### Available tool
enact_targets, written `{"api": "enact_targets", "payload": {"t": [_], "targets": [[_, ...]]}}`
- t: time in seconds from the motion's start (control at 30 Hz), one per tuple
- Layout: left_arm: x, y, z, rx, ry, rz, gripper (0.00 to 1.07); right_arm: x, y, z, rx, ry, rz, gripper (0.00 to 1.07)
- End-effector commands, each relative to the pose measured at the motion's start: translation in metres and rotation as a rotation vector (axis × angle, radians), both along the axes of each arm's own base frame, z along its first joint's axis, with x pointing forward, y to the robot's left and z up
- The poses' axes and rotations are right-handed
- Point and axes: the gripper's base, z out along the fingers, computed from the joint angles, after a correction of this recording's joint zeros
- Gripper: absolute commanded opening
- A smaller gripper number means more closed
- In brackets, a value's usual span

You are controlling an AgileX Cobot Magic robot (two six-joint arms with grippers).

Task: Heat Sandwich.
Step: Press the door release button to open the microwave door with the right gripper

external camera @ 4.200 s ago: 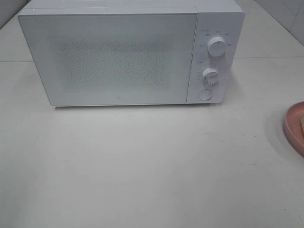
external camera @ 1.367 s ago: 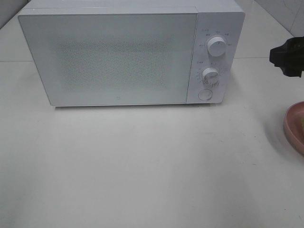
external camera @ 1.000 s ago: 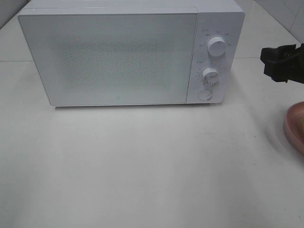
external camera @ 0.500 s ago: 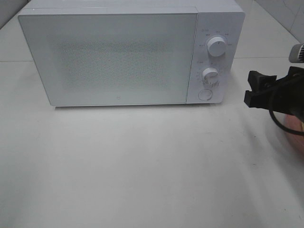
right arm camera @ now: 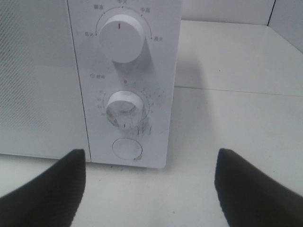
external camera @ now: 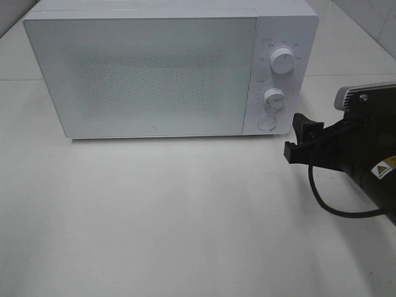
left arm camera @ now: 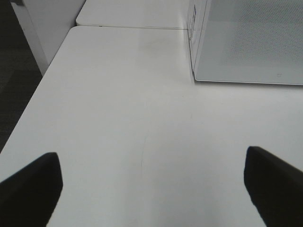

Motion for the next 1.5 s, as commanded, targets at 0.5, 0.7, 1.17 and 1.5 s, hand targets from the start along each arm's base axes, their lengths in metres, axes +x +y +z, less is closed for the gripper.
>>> {"api": "enact_targets", "payload": {"t": [0.5,0.7,1.17,1.5], "targets": [[-0.003,-0.001,-0.001,-0.005,-0.024,0.001,0.98,-0.005,0.005,-0.006,0.022,-0.012,-0.053,0.74],[-0.003,-0.001,-0.001,-0.005,-0.024,0.001,0.98,-0.005,0.005,-0.006,0.169,-0.002,-0.088,0.74],[-0.003,-0.001,-0.001,-0.005,-0.024,0.001,0.98,-0.006,0.006,-0.009,1.019,0.089,-0.293,0.74],[-0.003,-0.001,-0.001,-0.005,-0.024,0.001,0.98,-0.008,0.007,-0.015,1.401,0.18,-0.427,0.59]]}}
